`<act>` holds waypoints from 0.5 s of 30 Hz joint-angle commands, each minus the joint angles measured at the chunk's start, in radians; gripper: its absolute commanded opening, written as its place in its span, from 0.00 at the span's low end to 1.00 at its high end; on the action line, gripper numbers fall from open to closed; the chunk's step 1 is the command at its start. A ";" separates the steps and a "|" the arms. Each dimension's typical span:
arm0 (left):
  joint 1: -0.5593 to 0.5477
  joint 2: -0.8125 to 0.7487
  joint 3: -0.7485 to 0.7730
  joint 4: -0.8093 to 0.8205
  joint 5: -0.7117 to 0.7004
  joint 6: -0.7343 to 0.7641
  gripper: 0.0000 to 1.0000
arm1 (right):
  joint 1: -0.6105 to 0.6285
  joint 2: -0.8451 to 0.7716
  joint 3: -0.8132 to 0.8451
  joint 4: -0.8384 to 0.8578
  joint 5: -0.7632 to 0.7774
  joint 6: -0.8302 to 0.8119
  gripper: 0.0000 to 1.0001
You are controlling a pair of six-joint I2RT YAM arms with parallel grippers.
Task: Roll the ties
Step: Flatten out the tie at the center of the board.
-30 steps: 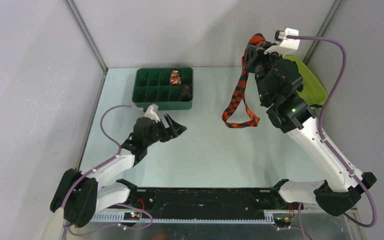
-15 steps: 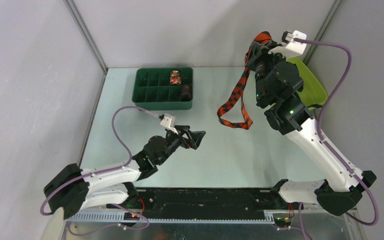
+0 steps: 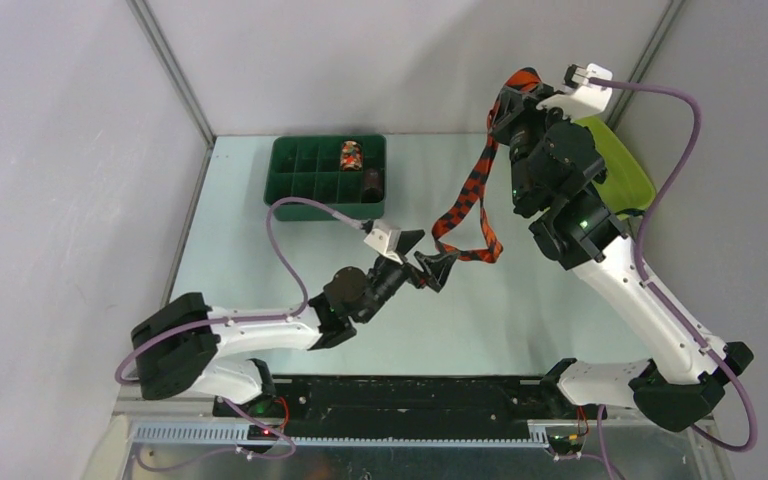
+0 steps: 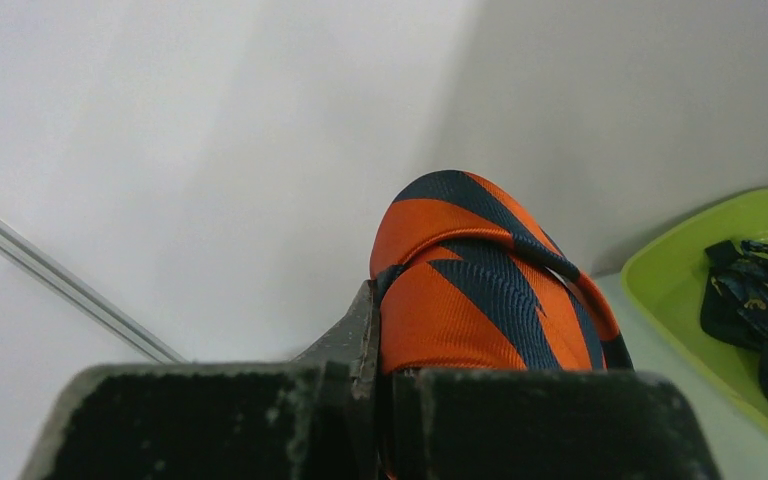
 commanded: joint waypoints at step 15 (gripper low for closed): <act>-0.043 0.274 0.240 0.070 0.080 0.069 0.98 | 0.000 -0.058 0.012 -0.054 -0.050 0.077 0.00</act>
